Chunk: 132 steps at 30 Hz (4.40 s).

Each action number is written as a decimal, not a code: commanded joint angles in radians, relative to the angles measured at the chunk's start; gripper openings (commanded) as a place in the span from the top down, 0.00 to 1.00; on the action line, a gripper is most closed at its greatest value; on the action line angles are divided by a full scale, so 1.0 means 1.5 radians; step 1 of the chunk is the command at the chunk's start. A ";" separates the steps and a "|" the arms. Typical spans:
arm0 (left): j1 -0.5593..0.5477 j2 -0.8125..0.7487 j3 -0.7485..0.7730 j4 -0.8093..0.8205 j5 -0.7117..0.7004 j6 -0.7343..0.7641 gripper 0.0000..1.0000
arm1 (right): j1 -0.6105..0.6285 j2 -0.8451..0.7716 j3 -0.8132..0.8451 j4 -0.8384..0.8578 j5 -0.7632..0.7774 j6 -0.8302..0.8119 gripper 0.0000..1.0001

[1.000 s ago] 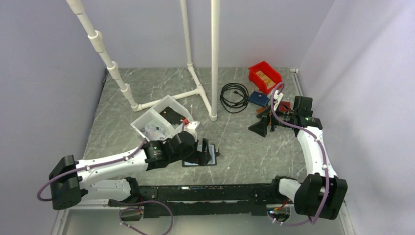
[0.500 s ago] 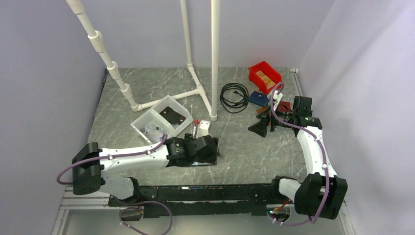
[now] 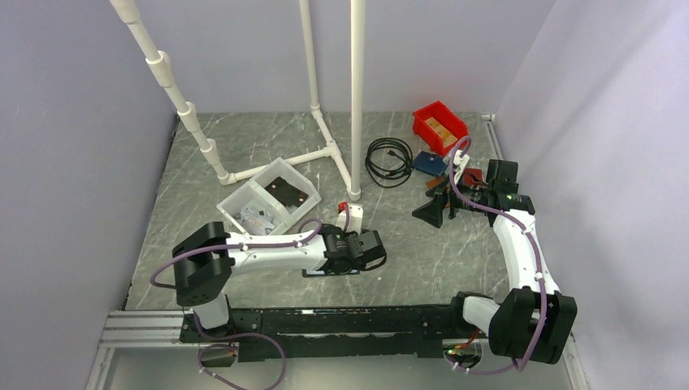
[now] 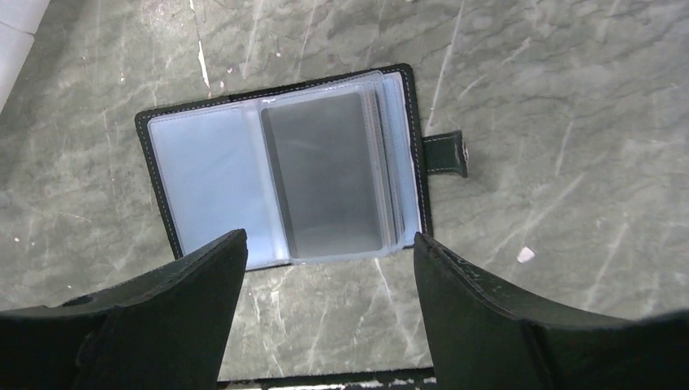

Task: Take the credit cards out of the card holder
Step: Remove the credit card from the card holder.

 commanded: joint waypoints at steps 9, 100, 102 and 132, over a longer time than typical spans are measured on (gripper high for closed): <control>0.028 0.060 0.011 0.046 -0.004 -0.018 0.26 | 0.019 -0.009 0.023 0.001 -0.025 -0.023 0.06; 0.095 0.087 0.027 -0.009 0.114 0.047 0.28 | 0.043 0.011 0.032 -0.018 -0.012 -0.039 0.06; 0.095 0.077 0.016 0.002 0.115 0.045 0.29 | 0.042 0.011 0.032 -0.018 -0.012 -0.039 0.06; 0.164 -0.091 -0.196 0.222 0.245 0.035 0.46 | 0.044 0.015 0.034 -0.025 -0.010 -0.044 0.06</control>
